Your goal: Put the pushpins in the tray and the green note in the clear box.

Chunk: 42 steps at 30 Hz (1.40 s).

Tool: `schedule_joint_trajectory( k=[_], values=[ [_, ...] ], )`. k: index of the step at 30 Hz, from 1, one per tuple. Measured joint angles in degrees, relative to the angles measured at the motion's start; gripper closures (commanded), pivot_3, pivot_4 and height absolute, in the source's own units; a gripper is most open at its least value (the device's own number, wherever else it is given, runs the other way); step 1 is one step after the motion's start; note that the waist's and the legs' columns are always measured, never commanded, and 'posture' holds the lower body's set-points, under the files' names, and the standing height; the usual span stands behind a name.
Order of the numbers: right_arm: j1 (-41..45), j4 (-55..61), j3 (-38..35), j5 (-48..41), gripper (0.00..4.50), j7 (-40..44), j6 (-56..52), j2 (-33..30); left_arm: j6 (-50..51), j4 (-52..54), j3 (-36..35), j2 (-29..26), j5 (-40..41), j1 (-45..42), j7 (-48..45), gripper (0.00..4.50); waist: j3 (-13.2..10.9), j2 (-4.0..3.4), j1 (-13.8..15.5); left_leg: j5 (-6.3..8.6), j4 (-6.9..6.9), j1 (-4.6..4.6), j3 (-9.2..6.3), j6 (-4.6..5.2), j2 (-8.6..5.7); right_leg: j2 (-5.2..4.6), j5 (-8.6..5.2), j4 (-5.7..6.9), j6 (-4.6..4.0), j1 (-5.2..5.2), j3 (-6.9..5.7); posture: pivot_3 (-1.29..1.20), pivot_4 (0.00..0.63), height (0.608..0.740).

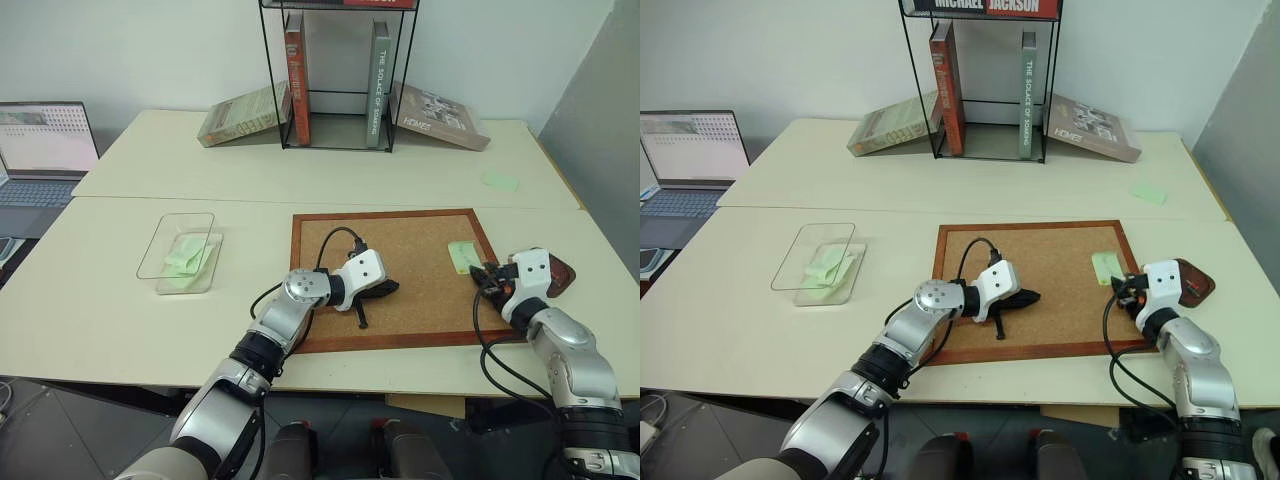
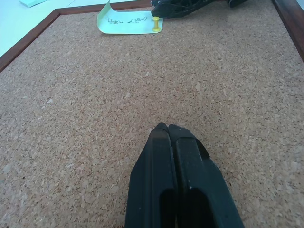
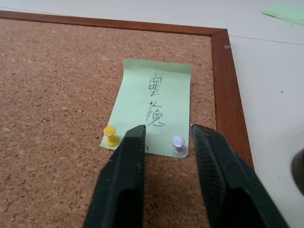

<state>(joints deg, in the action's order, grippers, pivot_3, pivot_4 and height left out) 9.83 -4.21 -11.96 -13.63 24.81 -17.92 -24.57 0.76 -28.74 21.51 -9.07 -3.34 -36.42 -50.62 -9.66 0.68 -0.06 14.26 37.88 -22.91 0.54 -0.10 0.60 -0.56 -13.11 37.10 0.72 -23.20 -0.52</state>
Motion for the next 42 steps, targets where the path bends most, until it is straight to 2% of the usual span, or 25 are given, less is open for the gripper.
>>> schedule_joint_trajectory(
  k=[4, 21, 32, 35, 37, 42],
  values=[
    [-0.3, 0.0, -0.2, 0.1, 4.42, 0.0, 0.4, 0.0, 0.0, 0.3, 0.0, -0.1, 0.0, 0.2, 0.0, 4.5, 0.0, 0.0, 0.0, 0.0, 0.0, 0.0, -0.01, 0.0, 0.01, 0.01, 0.0, 0.01, 0.0, 0.0, 0.0, 0.0, 0.15, 0.74],
    [-1.9, 4.1, -2.0, -3.1, 4.42, 0.6, 4.3, 2.6, 0.1, 1.4, 0.0, -0.7, -0.3, 0.8, -0.7, 4.5, 0.0, -0.03, -0.1, 0.0, 0.0, 0.01, -0.01, 0.0, 0.03, 0.03, 0.0, 0.02, 0.0, -0.01, 0.0, 0.0, 0.15, 0.74],
    [-1.1, 6.8, -3.7, -4.6, 4.42, 0.1, 4.2, 1.1, 0.1, 1.0, 0.1, -0.2, -0.4, 0.5, -0.6, 4.5, 0.0, -0.01, 0.0, 0.0, 0.0, 0.0, 0.0, 0.0, 0.01, 0.02, 0.0, 0.0, 0.0, 0.0, 0.01, 0.0, 0.15, 0.74],
    [-1.1, 6.0, -6.1, -2.7, 4.42, -2.1, 4.3, -1.3, 0.1, 0.9, 0.2, -0.2, -0.4, 0.5, -0.7, 4.5, 0.0, -0.02, 0.0, 0.0, 0.0, 0.0, -0.01, 0.0, 0.02, 0.02, 0.0, -0.01, 0.0, 0.0, 0.01, 0.0, 0.15, 0.74],
    [-0.8, 1.4, -6.5, 1.2, 4.42, -5.6, 4.2, -3.8, 0.0, 0.4, 0.3, 0.0, -0.4, 0.3, -0.6, 4.5, 0.0, -0.02, 0.1, 0.0, 0.01, 0.01, 0.02, 0.0, -0.01, 0.01, 0.0, -0.01, -0.01, 0.0, 0.03, 0.0, 0.15, 0.74],
    [0.1, -3.4, -6.2, 5.6, 4.42, -9.5, 3.5, -4.9, -0.2, 0.1, 0.4, -0.1, -0.6, 0.2, -0.7, 4.5, 0.1, -0.05, 0.0, 0.0, 0.0, 0.01, 0.03, 0.0, -0.01, 0.02, 0.0, 0.01, -0.01, 0.0, 0.06, 0.0, 0.15, 0.74]
  ],
)
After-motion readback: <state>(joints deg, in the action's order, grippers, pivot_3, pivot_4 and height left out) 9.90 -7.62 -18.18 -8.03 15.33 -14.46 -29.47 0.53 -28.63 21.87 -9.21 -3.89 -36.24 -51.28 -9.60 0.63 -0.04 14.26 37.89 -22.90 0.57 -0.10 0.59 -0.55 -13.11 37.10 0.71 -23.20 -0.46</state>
